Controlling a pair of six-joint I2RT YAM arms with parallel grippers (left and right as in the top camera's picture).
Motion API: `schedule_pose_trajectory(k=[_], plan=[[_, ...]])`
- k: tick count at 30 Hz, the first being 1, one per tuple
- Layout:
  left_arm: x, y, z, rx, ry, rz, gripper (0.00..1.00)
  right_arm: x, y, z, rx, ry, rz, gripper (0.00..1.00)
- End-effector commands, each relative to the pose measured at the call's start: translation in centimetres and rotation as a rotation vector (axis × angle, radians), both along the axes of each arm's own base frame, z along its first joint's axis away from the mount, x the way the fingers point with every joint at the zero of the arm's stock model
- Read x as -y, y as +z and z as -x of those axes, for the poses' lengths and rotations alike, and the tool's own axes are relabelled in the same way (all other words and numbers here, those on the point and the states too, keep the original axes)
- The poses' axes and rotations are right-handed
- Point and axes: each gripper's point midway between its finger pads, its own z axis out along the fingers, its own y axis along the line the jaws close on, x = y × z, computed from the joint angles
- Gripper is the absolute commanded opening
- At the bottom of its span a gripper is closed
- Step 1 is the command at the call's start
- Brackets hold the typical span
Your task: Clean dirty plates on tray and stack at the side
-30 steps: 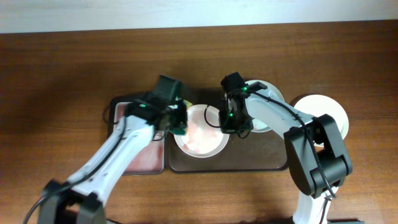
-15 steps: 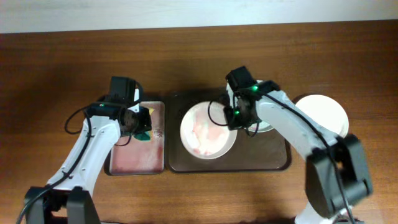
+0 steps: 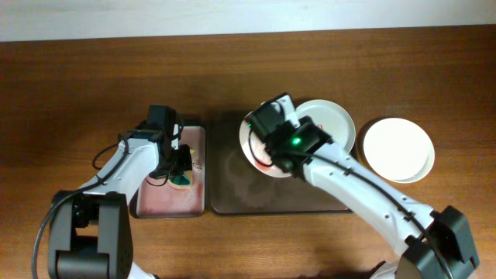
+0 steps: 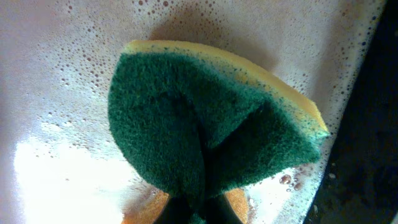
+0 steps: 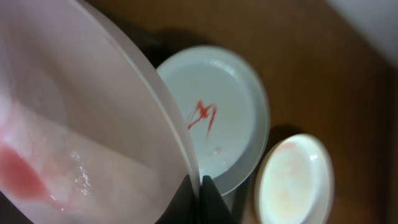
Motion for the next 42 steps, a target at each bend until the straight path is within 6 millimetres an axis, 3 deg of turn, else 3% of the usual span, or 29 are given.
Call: schedule_pose_trajectory(k=[1, 7, 12, 14, 16, 19, 24, 26, 27, 28, 34, 36, 38, 42], plan=[[-0.1, -0.3, 0.2, -0.006, -0.011, 0.004, 0.0, -1.2, 3.4, 0.4, 0.172, 0.023, 0.115, 0.04], [-0.1, -0.3, 0.2, -0.007, -0.011, 0.004, 0.0, -4.8, 7.8, 2.1, 0.423, 0.063, 0.224, 0.04], [-0.1, -0.3, 0.2, -0.007, -0.011, 0.004, 0.0, -5.3, 8.4, 2.2, 0.461, 0.055, 0.213, 0.04], [-0.1, -0.3, 0.2, -0.007, -0.011, 0.004, 0.0, -5.1, 7.6, 1.9, 0.439, 0.029, 0.147, 0.04], [-0.1, -0.3, 0.2, -0.007, -0.011, 0.004, 0.0, -5.2, 5.3, 1.4, 0.331, 0.018, 0.023, 0.04], [-0.1, -0.3, 0.2, -0.007, -0.011, 0.004, 0.0, -3.1, 2.6, 0.5, 0.197, -0.108, -0.154, 0.04], [-0.1, -0.3, 0.2, -0.008, -0.011, 0.004, 0.0, 4.9, -1.5, -2.2, -0.076, -0.43, -0.527, 0.04], [-0.1, -0.3, 0.2, -0.007, -0.011, 0.004, 0.0, 8.0, -2.0, -2.8, -0.132, -0.524, -0.654, 0.04], [-0.1, -0.3, 0.2, -0.007, -0.011, 0.004, 0.0, 10.6, -2.2, -2.9, -0.148, -0.598, -0.705, 0.04], [-0.1, -0.3, 0.2, -0.007, -0.011, 0.004, 0.0, 13.8, -2.4, -2.6, -0.158, -0.691, -0.74, 0.04], [-0.1, -0.3, 0.2, -0.007, -0.011, 0.004, 0.0, 27.0, -3.5, 1.9, -0.128, -1.094, -0.762, 0.04], [-0.1, -0.3, 0.2, -0.007, -0.011, 0.005, 0.0, 30.0, -3.6, 3.3, -0.103, -1.186, -0.772, 0.04], [-0.1, -0.3, 0.2, -0.007, -0.011, 0.005, 0.0, 31.7, -3.6, 4.4, -0.091, -1.243, -0.777, 0.04], [-0.1, -0.3, 0.2, -0.007, -0.011, 0.005, 0.0, 33.6, -3.8, 5.5, -0.074, -1.3, -0.772, 0.04]])
